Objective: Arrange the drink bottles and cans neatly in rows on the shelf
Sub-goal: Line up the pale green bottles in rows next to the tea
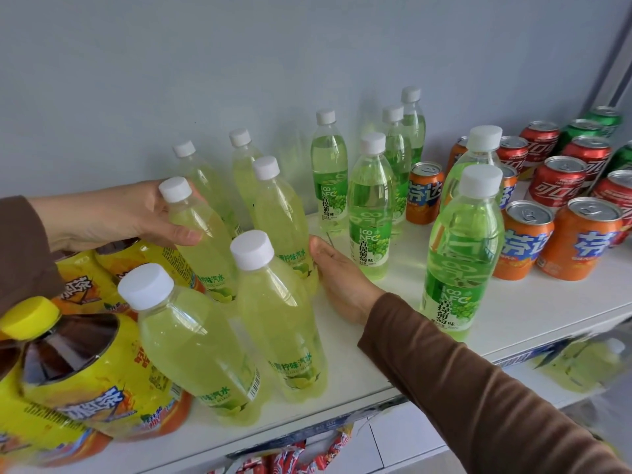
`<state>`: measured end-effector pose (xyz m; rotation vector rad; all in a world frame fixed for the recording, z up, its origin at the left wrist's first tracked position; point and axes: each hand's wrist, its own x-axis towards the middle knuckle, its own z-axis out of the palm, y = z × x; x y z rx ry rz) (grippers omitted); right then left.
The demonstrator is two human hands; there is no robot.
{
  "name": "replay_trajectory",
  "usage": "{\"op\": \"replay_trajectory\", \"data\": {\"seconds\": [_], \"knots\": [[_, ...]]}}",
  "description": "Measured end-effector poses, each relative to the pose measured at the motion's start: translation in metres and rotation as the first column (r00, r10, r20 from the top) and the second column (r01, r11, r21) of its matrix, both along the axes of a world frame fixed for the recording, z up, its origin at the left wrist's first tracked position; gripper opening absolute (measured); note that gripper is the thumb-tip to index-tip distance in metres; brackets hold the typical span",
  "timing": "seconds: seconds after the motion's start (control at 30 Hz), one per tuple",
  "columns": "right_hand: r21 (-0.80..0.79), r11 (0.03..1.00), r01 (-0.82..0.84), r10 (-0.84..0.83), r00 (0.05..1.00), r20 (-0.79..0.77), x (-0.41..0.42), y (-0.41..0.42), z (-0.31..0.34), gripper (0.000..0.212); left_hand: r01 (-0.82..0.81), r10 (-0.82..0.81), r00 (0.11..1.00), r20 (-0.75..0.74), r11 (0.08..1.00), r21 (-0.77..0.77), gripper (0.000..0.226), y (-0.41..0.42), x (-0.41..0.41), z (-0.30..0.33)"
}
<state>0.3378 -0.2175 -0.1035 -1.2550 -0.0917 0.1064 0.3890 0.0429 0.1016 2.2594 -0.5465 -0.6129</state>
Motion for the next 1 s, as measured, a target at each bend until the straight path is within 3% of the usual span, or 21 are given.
{"op": "replay_trajectory", "data": {"seconds": [0.17,0.3,0.4,0.57,0.7,0.93,1.0], "knots": [[-0.004,1.0,0.007,-0.008,1.0,-0.013,-0.002,0.001,0.0,0.046,-0.01,0.01,1.0,-0.012,1.0,-0.017,0.043,-0.004,-0.007,0.001],[0.038,0.999,-0.015,0.016,1.0,-0.018,-0.005,0.004,0.003,0.044,-0.022,0.022,1.0,-0.005,0.999,0.03,0.067,-0.001,-0.007,0.005],[0.035,0.999,-0.017,0.018,0.999,-0.033,-0.006,0.006,0.004,0.044,-0.027,0.028,0.999,-0.021,0.999,0.041,0.068,0.001,-0.008,0.005],[0.029,1.0,-0.009,0.009,1.0,-0.015,-0.007,0.007,0.004,0.042,-0.068,0.067,0.998,0.021,0.996,0.059,0.031,-0.008,-0.01,0.001],[0.034,0.999,-0.002,0.003,1.0,-0.008,-0.007,0.008,0.004,0.042,-0.093,0.087,0.994,0.068,0.992,0.08,0.026,-0.018,-0.015,0.0],[-0.021,1.0,0.004,-0.004,1.0,0.016,-0.009,0.007,0.006,0.036,-0.089,0.09,0.996,-0.004,0.993,0.082,0.03,-0.007,-0.01,0.001],[-0.02,1.0,0.003,-0.003,1.0,0.008,-0.009,0.004,0.009,0.039,-0.023,0.03,0.998,-0.05,0.992,0.127,0.054,0.002,-0.005,0.005]]}}
